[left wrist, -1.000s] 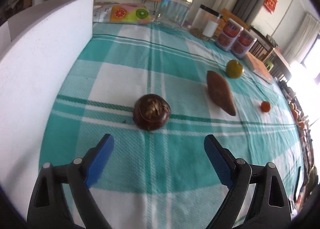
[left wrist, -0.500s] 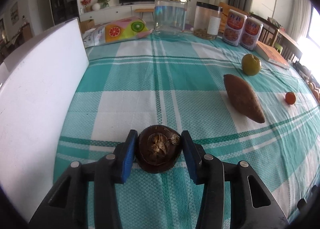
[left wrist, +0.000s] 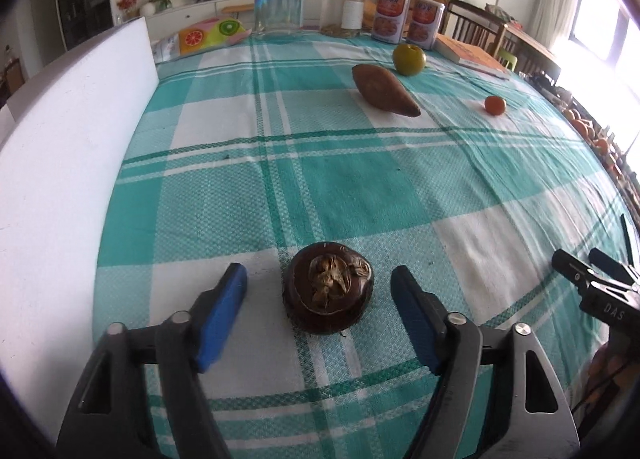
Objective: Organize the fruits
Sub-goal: 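Lift the mangosteen while the right gripper grasps the sweet potato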
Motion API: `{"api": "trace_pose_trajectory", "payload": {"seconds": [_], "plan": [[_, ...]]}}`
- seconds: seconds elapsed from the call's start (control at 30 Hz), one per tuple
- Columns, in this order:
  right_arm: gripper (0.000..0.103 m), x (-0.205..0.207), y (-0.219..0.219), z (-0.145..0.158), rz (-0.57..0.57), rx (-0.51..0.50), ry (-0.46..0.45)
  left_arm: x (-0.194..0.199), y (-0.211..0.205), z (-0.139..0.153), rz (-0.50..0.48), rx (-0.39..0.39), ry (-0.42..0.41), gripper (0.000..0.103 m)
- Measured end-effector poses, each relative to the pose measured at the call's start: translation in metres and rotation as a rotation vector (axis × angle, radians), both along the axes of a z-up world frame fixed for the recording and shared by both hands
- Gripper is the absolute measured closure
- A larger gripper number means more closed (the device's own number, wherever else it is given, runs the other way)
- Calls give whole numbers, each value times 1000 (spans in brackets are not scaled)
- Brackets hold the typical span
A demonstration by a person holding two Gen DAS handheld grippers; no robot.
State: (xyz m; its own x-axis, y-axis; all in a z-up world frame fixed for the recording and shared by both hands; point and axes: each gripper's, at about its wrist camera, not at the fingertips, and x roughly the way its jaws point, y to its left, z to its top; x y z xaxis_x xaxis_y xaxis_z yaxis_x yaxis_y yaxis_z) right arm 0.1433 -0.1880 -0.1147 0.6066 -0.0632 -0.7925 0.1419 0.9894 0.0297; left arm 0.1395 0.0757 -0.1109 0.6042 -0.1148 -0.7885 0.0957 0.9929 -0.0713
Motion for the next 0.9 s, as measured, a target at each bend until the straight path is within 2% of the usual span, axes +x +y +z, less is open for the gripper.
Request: {"api": "trace_pose_trajectory", "payload": {"seconds": [0.13,0.2,0.27,0.37,0.43,0.5,0.57,0.63,0.67,0.7,0.77,0.87,0.9], "plan": [[0,2,3,-2,5,-26,18,1,-13,-5,-30,87,-18,16],[0,3,5,-2,23,-31,25,2,-12,-5,-27,80,-13,14],[0,14,7,1,99,-23,66,2,-12,-5,-29,77,-12,13],[1,50,19,17,183,93,79,1,-12,-6,-29,80,-13,12],[1,82,41,37,251,147,40,1,-12,-6,-30,81,-13,12],[1,120,73,50,352,165,32,1,-12,-6,-30,80,-13,12],[3,156,107,51,435,142,50,2,-12,-6,-30,80,-13,12],[13,184,137,41,478,99,113,1,-12,-6,-30,81,-13,11],[23,196,147,34,479,91,149,2,-12,-6,-30,81,-13,11],[28,206,154,27,473,93,179,1,-12,-6,-29,82,-13,11],[29,217,162,17,451,89,199,1,-12,-6,-26,84,-13,11],[64,217,156,14,414,93,163,1,-12,-6,-25,83,-13,10],[65,214,149,14,397,132,161,1,-12,-6,-26,84,-13,10]]}}
